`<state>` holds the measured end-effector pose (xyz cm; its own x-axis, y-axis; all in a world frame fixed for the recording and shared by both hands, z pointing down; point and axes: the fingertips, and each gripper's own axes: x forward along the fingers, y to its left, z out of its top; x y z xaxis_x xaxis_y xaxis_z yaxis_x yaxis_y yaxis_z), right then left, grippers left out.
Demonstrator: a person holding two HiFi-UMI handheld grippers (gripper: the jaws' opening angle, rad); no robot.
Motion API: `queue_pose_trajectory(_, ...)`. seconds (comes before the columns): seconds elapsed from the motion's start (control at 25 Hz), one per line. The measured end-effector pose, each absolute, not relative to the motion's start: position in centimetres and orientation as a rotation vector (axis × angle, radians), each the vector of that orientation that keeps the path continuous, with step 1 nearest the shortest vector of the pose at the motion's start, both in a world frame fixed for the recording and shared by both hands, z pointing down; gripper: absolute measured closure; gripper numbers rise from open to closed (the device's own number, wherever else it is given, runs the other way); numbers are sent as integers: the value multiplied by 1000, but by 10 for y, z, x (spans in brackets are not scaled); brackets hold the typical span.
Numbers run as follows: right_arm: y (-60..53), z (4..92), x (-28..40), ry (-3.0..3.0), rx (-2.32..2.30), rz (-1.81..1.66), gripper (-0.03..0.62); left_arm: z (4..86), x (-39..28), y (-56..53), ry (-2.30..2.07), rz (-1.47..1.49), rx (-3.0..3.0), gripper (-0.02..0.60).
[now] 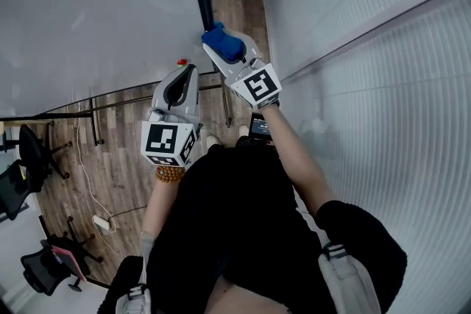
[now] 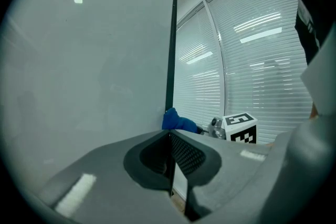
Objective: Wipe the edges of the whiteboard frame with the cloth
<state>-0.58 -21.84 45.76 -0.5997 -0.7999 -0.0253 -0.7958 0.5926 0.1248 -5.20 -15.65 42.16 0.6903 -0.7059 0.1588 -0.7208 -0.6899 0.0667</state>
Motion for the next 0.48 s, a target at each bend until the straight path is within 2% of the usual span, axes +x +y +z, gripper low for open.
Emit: queue_pose_trajectory(0.48, -210, 481, -3, -2540, 1593, -191, 471, 433, -60, -140, -1137, 186, 2779, 581)
